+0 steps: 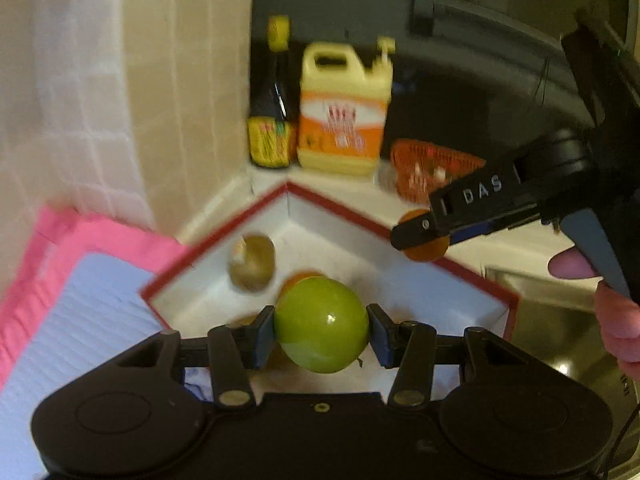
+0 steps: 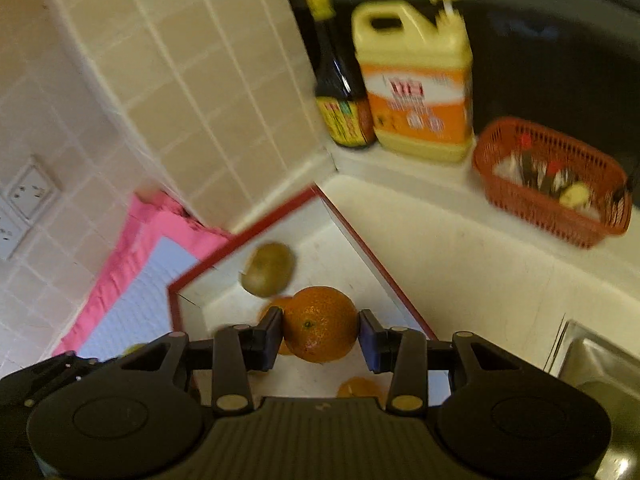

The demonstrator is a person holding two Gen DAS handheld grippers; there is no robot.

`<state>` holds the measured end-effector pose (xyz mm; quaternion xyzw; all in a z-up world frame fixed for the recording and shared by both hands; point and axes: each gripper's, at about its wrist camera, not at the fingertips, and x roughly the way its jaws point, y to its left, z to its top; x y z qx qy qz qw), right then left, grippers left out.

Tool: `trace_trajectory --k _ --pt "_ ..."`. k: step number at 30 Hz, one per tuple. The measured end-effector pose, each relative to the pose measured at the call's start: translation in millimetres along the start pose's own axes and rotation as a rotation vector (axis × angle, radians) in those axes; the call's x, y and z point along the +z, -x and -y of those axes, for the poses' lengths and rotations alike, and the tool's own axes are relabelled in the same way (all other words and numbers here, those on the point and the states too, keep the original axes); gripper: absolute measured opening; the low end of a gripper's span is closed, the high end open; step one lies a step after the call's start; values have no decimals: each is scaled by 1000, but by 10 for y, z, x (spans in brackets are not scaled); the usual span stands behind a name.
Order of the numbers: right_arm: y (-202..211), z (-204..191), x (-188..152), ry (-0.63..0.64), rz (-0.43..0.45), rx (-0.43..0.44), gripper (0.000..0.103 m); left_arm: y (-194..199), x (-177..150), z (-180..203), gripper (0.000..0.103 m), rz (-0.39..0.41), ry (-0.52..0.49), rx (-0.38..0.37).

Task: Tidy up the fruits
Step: 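Carry the apple and tangerine into the white tray and open both tools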

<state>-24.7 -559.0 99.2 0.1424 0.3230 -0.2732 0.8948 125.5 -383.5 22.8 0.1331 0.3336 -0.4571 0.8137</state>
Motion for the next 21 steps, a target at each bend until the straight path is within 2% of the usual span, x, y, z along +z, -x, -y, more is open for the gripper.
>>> trace_trajectory --k 5,11,15,21 --pt "-309 109 -40 -36 -49 -17 43 -378 -91 -65 58 -106 33 -30" --pt "-563 151 -86 -60 -87 -42 43 -615 -155 -138 58 -191 52 -40" --pt "-692 111 -124 -34 -97 -77 43 -735 -192 -176 58 -229 65 -45" --pt "-823 -13 -176 37 -98 -139 43 -783 -182 -112 59 -246 39 -28"
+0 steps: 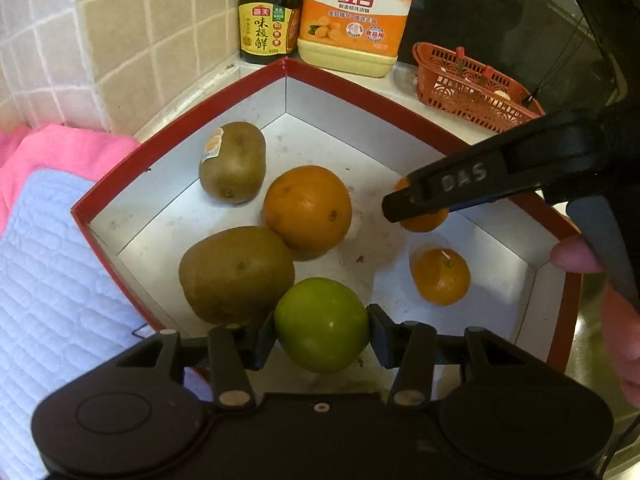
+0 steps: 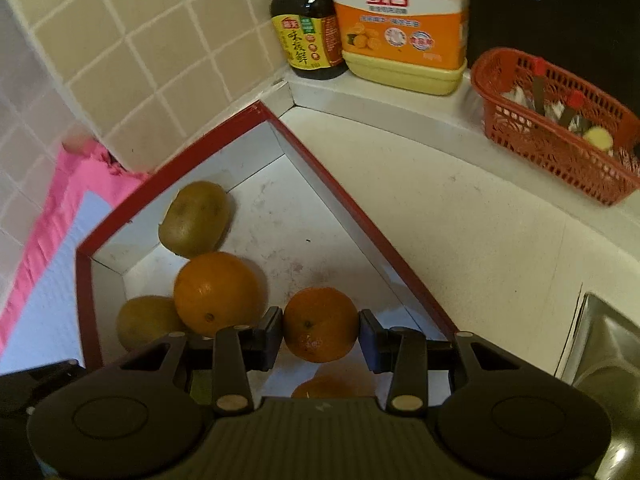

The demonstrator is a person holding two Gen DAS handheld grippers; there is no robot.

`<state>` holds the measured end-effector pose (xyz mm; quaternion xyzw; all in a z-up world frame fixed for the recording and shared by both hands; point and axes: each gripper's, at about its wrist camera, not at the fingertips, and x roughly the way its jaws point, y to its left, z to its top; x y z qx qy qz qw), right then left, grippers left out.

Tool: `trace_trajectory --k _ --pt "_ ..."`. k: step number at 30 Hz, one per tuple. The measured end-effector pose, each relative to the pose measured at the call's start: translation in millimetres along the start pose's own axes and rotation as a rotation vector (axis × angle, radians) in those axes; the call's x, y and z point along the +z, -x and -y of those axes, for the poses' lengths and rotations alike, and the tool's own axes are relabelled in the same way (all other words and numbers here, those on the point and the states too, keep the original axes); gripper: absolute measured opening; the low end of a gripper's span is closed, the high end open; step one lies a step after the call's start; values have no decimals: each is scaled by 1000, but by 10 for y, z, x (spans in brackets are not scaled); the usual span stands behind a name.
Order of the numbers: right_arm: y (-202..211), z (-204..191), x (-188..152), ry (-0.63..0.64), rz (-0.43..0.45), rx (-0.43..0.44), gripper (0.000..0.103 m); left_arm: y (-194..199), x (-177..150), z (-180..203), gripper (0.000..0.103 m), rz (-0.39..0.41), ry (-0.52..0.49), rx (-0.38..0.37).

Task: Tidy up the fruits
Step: 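Carry the apple and tangerine into the white tray and open both tools, then move both open tools back over the fruit on the blue mat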

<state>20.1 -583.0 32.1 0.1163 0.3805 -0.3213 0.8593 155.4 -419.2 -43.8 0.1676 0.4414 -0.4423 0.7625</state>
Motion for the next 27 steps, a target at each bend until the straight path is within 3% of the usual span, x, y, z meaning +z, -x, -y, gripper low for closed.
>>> trace_trajectory --k 4,14,19,27 --pt "-57 -40 -15 12 -18 1 43 -30 2 51 58 -5 -21 17" --pt "-39 55 -29 -38 -38 19 44 161 -3 31 70 36 -11 20" --pt "211 109 3 -60 20 25 53 541 -66 25 78 98 -16 61" --pt "744 170 64 -97 124 44 60 1344 -456 -166 78 204 57 187"
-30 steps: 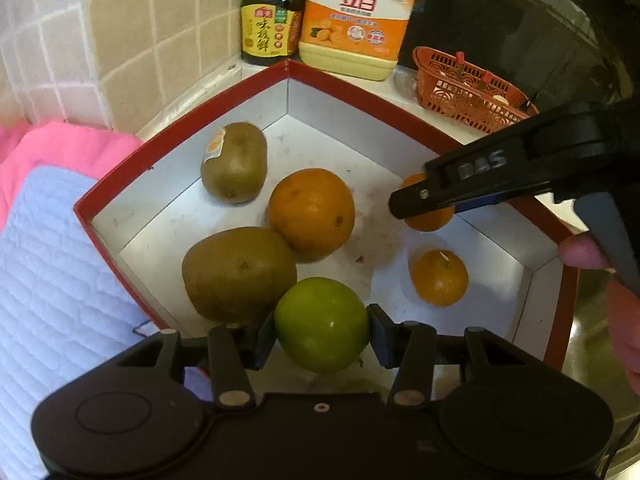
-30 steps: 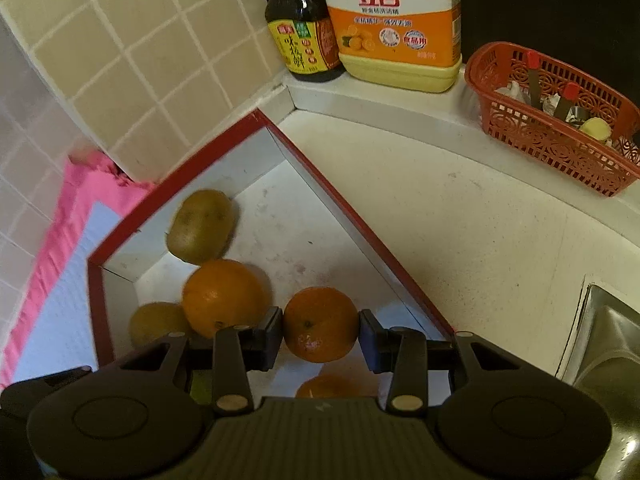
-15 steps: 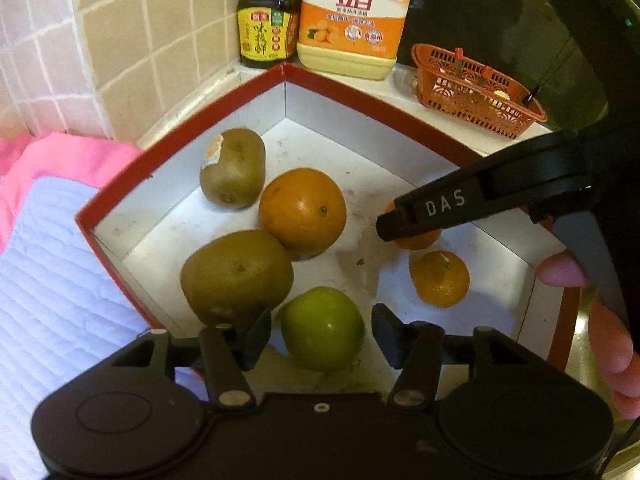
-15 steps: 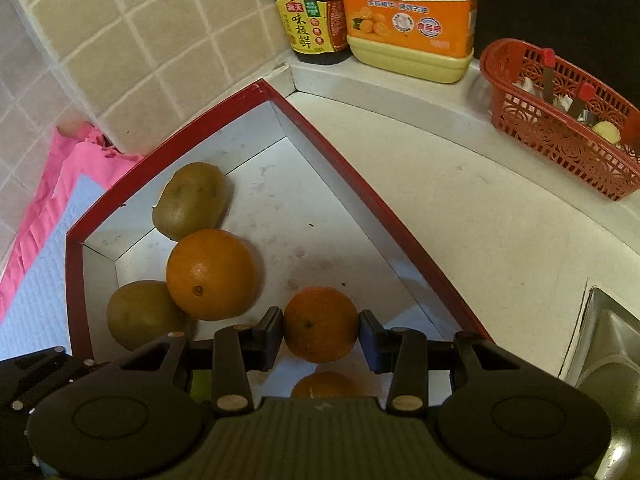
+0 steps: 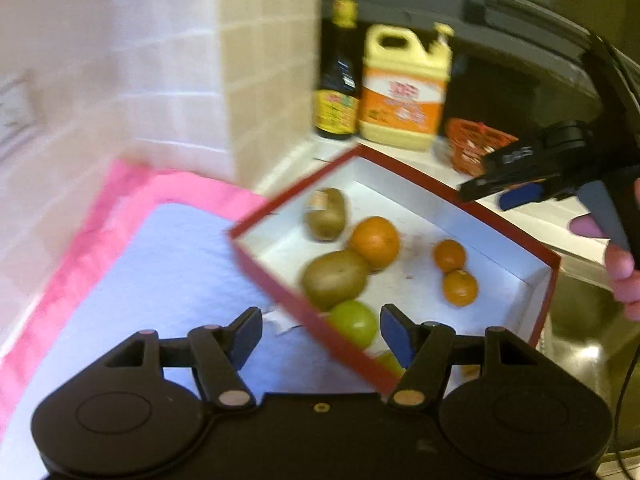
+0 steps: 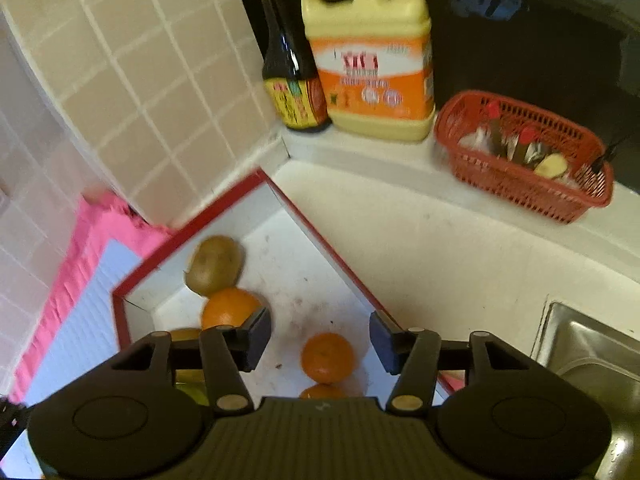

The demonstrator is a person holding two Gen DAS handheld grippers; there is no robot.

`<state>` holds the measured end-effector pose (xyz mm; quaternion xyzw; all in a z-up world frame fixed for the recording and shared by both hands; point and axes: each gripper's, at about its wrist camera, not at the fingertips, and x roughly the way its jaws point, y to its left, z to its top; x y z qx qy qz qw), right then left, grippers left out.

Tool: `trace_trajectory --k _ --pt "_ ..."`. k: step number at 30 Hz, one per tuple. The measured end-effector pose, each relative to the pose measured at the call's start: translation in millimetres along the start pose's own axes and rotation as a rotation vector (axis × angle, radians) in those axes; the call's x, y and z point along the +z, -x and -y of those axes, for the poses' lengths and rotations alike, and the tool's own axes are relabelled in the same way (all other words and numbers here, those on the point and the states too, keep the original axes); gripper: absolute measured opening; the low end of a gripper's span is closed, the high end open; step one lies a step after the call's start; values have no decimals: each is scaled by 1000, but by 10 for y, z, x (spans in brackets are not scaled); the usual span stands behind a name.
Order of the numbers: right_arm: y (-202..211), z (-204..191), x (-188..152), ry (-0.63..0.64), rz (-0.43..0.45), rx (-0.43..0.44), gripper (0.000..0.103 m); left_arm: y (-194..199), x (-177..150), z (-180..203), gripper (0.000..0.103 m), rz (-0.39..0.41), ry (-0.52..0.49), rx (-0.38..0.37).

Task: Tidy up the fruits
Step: 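Move both open tools back over the fruit on the blue mat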

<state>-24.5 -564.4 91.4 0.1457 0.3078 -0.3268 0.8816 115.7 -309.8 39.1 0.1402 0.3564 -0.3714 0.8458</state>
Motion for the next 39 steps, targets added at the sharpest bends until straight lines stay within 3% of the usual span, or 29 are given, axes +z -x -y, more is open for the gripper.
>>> trace_trajectory --k 9,15,21,31,39 --pt "444 -472 19 51 77 93 67 1069 -506 -765 79 86 183 244" --pt "658 -1105 -32 165 115 186 75 1782 -932 -1293 79 130 310 428" --pt "778 -1816 -210 309 117 277 78 2323 -1312 -1617 80 162 402 556" --pt "723 -2802 -763 517 22 379 81 2621 -1891 -1879 80 120 510 624" --pt "497 -3099 -1578 738 -150 388 81 2281 -2162 -2102 80 37 557 515"
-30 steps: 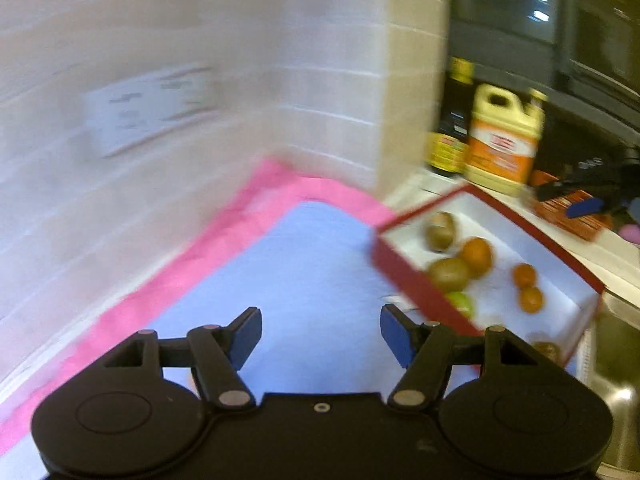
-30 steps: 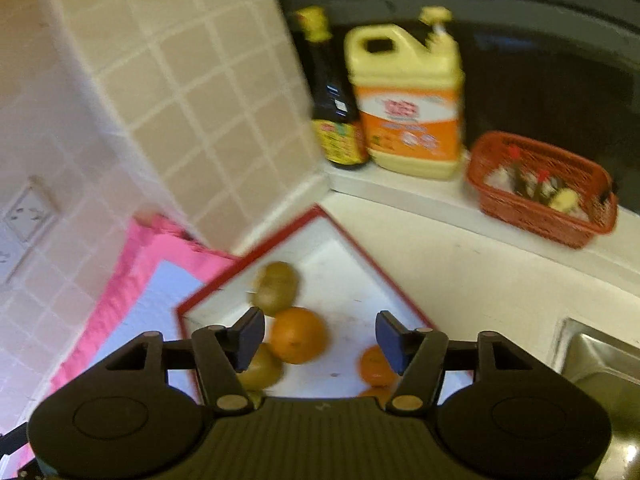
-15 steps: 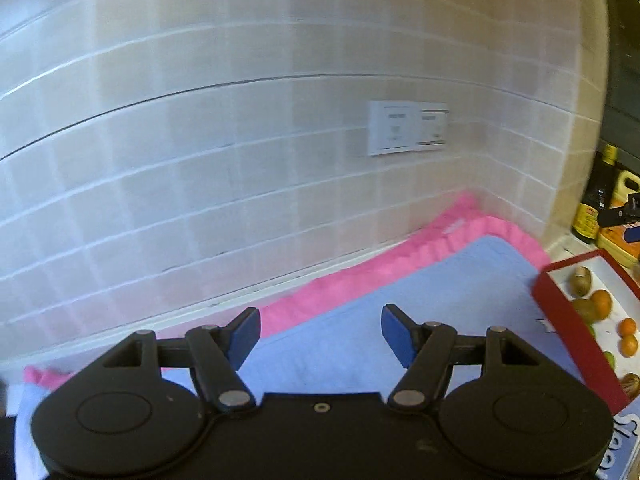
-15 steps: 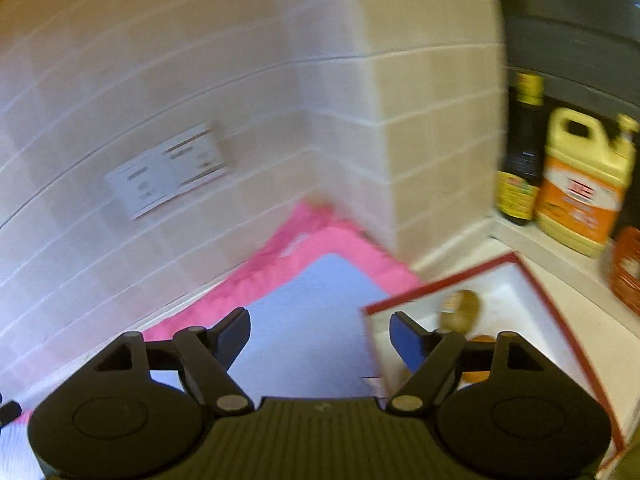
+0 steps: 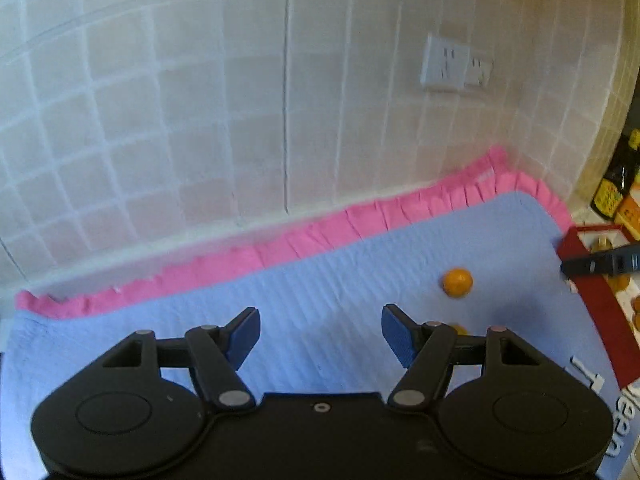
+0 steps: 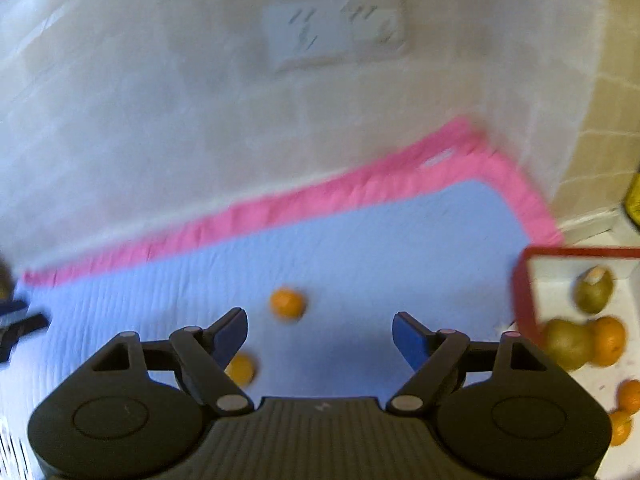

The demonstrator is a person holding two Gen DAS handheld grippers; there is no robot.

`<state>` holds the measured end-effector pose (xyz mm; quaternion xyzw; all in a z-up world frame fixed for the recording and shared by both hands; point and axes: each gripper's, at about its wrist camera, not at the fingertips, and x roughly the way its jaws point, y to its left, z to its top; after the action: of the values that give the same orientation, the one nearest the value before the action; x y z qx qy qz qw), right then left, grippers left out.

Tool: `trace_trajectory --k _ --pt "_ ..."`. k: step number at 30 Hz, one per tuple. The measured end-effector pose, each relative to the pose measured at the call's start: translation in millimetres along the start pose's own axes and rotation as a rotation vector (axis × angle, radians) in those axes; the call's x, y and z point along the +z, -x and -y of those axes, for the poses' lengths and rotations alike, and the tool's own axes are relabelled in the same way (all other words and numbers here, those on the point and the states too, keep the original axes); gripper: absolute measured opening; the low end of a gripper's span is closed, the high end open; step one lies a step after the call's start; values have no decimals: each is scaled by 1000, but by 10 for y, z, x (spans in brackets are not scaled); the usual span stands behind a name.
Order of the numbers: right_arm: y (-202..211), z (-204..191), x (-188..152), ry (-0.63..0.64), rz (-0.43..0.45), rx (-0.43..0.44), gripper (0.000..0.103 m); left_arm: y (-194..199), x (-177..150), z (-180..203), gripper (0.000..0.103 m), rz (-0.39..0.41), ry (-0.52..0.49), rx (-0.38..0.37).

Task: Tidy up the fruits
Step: 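Move both open tools back over the fruit on the blue mat, then grasp a tangerine with the left tool while the right tool grasps a green apple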

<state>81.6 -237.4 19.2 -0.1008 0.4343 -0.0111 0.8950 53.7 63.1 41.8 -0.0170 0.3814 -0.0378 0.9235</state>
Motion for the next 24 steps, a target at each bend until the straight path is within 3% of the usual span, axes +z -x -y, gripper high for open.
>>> trace_trajectory --k 10,17,24 --pt "-626 -333 -776 58 -234 81 81 -576 -483 24 80 -212 29 -92" --pt "-780 -275 -929 -35 -213 99 81 -892 -279 385 80 -188 -3 -215" --pt "-857 -221 -932 -68 -205 88 80 -1319 -59 773 80 -233 -75 -338"
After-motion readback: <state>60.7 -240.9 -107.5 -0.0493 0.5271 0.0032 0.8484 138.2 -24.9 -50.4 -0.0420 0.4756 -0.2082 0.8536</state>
